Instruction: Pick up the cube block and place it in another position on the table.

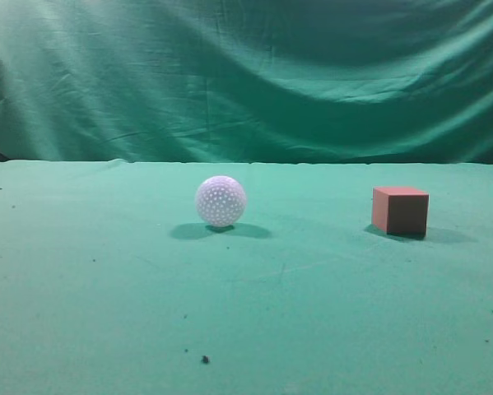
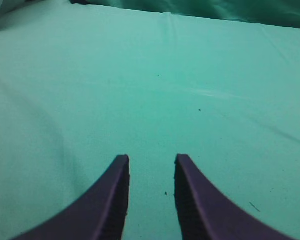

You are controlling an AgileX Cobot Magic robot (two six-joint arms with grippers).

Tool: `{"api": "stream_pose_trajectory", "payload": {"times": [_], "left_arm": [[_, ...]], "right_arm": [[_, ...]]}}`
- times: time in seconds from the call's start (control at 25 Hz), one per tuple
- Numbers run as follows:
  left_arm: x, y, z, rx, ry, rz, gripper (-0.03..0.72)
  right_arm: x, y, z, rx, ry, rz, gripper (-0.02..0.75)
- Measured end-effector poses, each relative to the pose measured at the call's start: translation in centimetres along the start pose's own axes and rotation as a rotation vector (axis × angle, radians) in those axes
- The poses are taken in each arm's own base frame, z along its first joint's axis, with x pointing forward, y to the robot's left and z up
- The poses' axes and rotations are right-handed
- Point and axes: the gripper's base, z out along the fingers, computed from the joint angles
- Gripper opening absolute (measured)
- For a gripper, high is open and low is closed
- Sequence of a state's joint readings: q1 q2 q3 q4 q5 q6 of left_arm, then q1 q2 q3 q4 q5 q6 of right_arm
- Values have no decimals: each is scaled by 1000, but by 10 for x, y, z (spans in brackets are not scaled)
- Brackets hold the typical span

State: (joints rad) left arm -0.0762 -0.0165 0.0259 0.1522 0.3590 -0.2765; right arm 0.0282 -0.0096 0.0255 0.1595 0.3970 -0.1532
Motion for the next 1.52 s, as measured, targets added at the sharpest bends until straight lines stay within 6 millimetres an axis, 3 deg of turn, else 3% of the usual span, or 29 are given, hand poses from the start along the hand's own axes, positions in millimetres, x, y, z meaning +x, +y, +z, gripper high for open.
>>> {"api": "stream_pose_trajectory", "payload": {"times": [0.4, 0.64, 0.8, 0.92, 1.04, 1.32, 1.52], "left_arm": [[0, 0, 0, 0, 0, 0, 262], [0, 0, 0, 0, 0, 0, 262], [0, 0, 0, 0, 0, 0, 262], [0, 0, 0, 0, 0, 0, 262], [0, 0, 0, 0, 0, 0, 262], [0, 0, 0, 0, 0, 0, 262], [0, 0, 0, 0, 0, 0, 262]], "right_arm": [[-6, -1, 0, 17, -65, -48, 0], [-45, -11, -13, 51, -548, 283, 0], [-72, -8, -28, 16, -590, 288, 0], [-105, 2, -48, -63, -519, 226, 0], [-128, 14, -52, -156, -284, 164, 0], [-123, 20, -17, -212, 118, 86, 0], [-143, 29, -1, -320, 327, -22, 0]]}}
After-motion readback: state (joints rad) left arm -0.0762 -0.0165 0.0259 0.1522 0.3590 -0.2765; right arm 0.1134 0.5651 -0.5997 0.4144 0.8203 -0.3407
